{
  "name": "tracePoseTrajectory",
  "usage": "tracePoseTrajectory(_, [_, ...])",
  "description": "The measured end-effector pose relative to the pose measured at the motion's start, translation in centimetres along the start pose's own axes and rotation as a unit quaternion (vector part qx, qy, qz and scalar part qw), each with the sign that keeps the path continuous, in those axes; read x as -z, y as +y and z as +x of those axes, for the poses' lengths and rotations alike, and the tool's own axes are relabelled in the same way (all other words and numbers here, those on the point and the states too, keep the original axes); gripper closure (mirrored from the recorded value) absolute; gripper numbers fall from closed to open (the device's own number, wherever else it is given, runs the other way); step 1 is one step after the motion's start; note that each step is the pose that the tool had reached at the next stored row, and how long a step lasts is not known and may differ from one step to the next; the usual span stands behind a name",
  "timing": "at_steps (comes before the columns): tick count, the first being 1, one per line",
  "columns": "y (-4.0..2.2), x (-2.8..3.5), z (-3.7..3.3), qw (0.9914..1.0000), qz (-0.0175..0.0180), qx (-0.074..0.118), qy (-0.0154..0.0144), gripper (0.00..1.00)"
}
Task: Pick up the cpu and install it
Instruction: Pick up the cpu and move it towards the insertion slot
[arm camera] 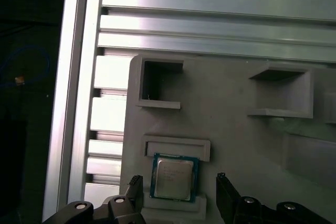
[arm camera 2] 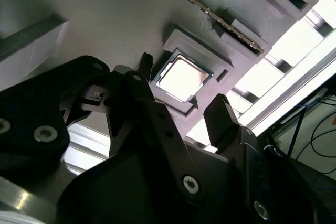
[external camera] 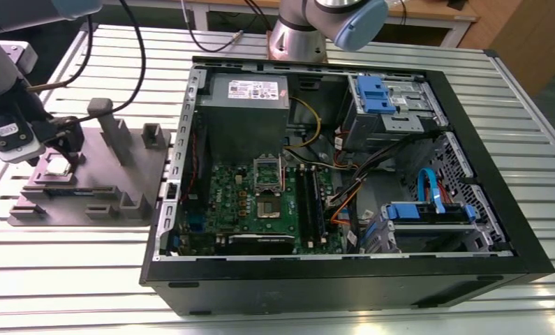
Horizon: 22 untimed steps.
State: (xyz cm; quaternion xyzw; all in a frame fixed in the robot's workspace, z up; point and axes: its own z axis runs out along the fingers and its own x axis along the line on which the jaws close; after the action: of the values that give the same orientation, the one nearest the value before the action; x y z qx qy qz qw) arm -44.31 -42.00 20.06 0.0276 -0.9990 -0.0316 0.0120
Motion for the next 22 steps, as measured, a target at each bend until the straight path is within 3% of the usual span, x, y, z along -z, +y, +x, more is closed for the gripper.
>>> tracePoseTrajectory(15, [-0.01,-0.11,-0.01,1.00000,0.0000,0.000,0.0000,0.34])
tracePoseTrajectory(22, [0.05,-0.46,0.02,0.99998,-0.0001,-0.007,-0.0003,0.34])
